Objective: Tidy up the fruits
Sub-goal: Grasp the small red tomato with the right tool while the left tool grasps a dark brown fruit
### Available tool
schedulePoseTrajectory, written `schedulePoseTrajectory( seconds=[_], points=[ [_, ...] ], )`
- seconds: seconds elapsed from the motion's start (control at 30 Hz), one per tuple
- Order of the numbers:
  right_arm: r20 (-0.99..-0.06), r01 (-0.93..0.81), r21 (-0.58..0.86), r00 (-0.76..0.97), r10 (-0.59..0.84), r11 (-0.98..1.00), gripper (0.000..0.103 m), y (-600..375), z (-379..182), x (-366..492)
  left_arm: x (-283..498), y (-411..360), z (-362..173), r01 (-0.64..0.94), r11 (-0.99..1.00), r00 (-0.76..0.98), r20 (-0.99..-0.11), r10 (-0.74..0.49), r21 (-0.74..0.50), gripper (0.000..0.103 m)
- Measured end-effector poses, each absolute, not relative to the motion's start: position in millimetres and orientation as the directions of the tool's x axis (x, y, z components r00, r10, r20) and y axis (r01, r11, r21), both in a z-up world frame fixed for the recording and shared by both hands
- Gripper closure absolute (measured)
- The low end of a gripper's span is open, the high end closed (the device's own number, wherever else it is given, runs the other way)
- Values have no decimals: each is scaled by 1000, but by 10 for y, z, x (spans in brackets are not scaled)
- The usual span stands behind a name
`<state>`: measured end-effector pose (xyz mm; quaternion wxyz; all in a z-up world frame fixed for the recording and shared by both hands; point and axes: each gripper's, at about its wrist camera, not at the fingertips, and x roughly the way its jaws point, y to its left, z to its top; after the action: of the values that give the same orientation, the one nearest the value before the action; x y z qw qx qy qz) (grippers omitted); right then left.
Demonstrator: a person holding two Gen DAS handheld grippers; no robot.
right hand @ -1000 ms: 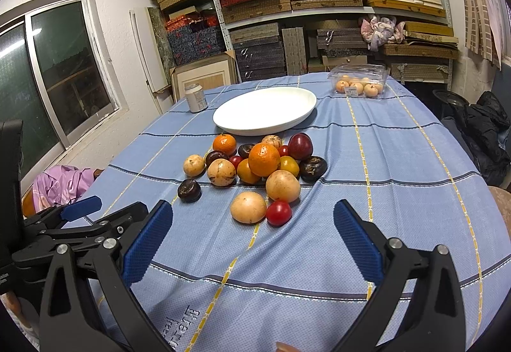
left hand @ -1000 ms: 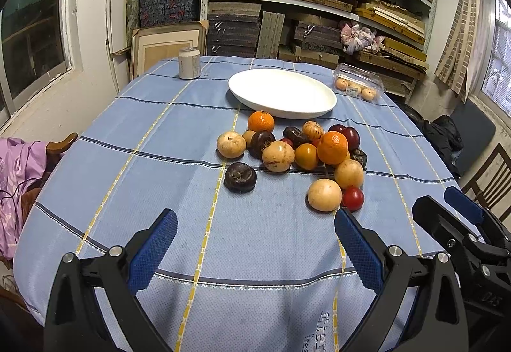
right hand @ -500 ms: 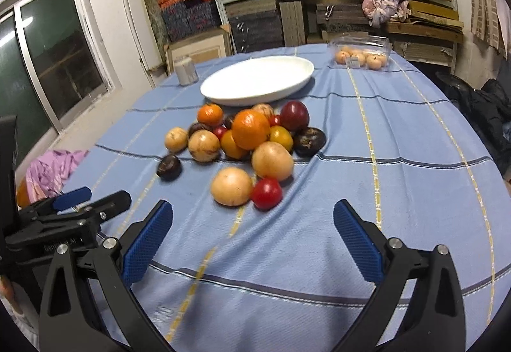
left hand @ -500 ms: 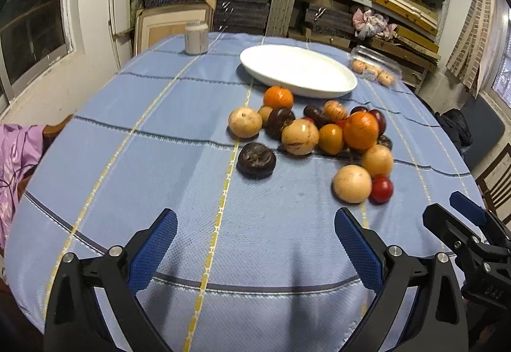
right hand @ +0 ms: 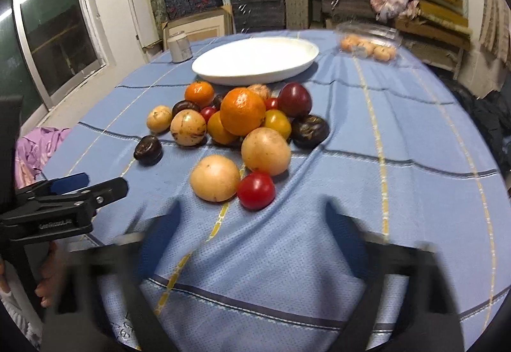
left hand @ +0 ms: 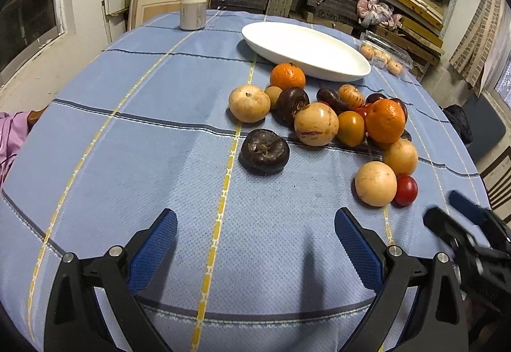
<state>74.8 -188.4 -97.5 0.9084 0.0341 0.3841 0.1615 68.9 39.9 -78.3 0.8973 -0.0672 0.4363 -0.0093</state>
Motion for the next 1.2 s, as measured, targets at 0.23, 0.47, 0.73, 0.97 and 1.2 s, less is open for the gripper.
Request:
schedulePoseTrajectory(
  seconds=[0.23, 0.47, 0.73, 0.97, 1.2],
  points=[
    [-718, -313, 201, 598, 357, 928, 57, -1827, -1093, 816, 809, 427, -861, -32, 990, 591, -801, -94, -140, 3],
    [-728, -308, 260, 560, 395, 915, 66, -1851, -1137, 1019, 876, 449, -924, -17, 984, 572, -809, -135, -176, 3],
    [-749, -292, 242, 550, 370, 925, 70, -1814, -1198, 1236, 922, 384, -943, 10, 989, 569, -812, -128, -148, 3],
    [-732, -295, 317, 528, 430, 902, 73, -1900, -1239, 1278, 1075, 255, -1004, 64, 998, 546, -836, -58, -28, 3],
    [-709, -287, 391, 512, 485, 874, 73, -1994, -1260, 1313, 1093, 230, -1041, 99, 995, 542, -839, -43, 12, 3]
  ],
)
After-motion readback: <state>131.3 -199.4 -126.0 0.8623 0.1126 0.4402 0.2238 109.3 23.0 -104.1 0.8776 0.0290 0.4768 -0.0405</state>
